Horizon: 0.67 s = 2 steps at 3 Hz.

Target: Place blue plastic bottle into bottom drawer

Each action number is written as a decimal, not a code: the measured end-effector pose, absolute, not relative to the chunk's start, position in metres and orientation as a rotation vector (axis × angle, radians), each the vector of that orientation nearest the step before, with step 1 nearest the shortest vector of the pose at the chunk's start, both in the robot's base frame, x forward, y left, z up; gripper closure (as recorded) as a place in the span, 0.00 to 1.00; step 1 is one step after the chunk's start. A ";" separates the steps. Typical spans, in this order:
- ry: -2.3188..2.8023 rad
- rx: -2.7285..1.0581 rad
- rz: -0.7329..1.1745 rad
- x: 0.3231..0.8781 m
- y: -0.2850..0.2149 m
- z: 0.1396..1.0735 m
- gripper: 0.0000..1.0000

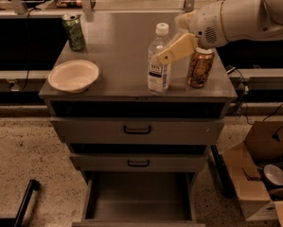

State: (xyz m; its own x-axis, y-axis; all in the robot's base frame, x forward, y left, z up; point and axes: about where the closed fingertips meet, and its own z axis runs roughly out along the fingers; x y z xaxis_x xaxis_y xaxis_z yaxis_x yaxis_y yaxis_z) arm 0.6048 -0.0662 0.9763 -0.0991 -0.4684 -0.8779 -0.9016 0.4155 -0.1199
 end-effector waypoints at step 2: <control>1.795 -1.076 0.645 0.619 -0.061 0.954 0.14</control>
Offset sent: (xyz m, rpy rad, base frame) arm 0.0239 -0.0009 -0.0378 0.1110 0.1258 -0.1244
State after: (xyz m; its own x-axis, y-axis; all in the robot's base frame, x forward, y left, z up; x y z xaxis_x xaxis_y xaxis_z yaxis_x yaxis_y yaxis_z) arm 0.6185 -0.0611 0.9542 -0.1984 -0.3968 -0.8962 -0.8765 0.4811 -0.0190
